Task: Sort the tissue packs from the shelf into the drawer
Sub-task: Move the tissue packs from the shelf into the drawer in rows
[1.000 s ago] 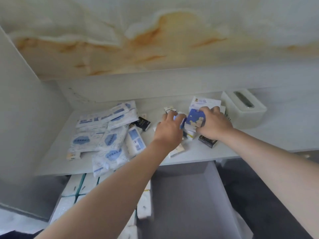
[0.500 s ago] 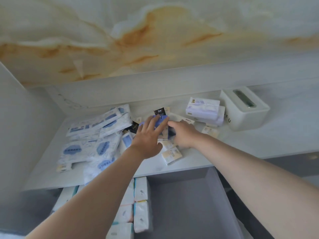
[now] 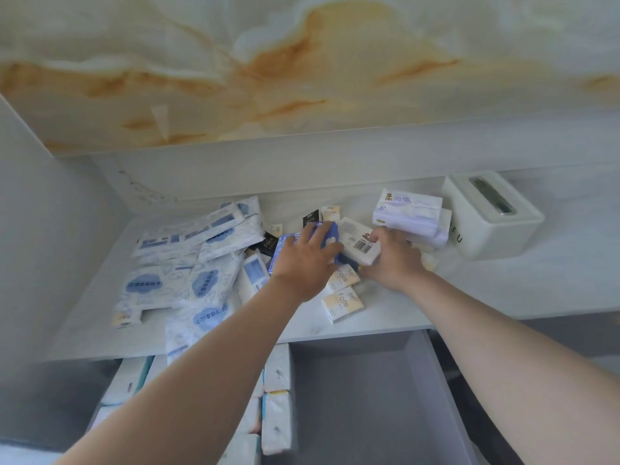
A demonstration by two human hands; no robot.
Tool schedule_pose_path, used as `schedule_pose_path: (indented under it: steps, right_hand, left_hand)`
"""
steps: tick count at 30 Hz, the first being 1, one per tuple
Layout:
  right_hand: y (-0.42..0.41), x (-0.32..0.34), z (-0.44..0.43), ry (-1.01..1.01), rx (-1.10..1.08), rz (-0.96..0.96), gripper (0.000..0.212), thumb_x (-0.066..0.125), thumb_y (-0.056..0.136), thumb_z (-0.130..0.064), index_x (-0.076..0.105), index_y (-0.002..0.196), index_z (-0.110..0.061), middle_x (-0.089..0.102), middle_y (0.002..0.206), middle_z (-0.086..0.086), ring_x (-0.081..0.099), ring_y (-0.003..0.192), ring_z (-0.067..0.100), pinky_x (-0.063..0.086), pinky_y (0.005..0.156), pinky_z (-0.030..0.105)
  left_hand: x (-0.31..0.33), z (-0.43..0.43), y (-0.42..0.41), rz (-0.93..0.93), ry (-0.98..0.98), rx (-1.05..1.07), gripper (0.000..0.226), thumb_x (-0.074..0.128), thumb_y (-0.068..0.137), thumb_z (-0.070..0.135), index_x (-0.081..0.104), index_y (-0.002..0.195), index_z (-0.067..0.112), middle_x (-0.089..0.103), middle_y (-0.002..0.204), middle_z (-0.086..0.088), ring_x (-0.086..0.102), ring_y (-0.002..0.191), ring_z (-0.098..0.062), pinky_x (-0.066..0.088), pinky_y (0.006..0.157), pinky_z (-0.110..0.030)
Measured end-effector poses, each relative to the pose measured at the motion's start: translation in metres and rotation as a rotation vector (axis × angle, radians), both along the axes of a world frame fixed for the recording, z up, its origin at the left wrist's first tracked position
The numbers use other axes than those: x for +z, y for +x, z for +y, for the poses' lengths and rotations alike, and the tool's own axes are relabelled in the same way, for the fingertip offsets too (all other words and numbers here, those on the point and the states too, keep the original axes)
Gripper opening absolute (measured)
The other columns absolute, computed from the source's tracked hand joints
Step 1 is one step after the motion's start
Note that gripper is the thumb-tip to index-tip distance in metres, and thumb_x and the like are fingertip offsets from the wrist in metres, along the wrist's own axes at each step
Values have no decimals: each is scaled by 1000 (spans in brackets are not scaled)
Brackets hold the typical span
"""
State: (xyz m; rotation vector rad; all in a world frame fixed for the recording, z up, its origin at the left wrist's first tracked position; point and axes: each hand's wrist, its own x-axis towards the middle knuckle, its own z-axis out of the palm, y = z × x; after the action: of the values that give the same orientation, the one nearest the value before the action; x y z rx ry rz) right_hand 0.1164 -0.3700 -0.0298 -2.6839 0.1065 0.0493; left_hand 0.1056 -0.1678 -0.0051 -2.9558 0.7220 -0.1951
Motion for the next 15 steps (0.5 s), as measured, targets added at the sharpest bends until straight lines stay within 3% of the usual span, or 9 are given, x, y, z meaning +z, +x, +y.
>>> schedule_pose_path:
  steps: [4, 8, 12, 15]
  right_hand:
    - [1, 5, 4, 109, -51, 19, 57, 80, 63, -39, 40, 103, -33, 43, 124, 4, 49, 99, 29, 41, 78, 36]
    - [-4, 25, 6, 223, -110, -73, 57, 80, 60, -39, 44, 104, -30, 39, 120, 7, 54, 97, 29, 48, 79, 33]
    - [-16, 51, 8, 273, -154, -219, 55, 72, 69, -35, 50, 119, -31, 36, 123, 4, 57, 98, 27, 48, 82, 31]
    - [-34, 69, 13, 287, -81, -340, 59, 69, 68, -30, 50, 124, -33, 37, 125, 2, 49, 112, 24, 46, 91, 32]
  left_hand:
    - [0, -5, -2, 47, -15, 159, 47, 34, 103, 38, 24, 149, 33, 2, 163, -5, 13, 147, -30, 36, 108, -50]
    - [7, -7, -5, 141, -65, 166, 50, 36, 103, 35, 23, 152, 34, 1, 163, -3, 11, 148, -30, 31, 112, -48]
    - [13, -1, -7, 200, -277, 119, 61, 50, 97, 34, 23, 152, 35, 14, 161, 1, 15, 147, -25, 27, 115, -44]
    - [19, 0, -19, 189, -582, 34, 78, 63, 90, 36, 15, 152, 37, 31, 152, 6, 36, 135, -19, 43, 104, -39]
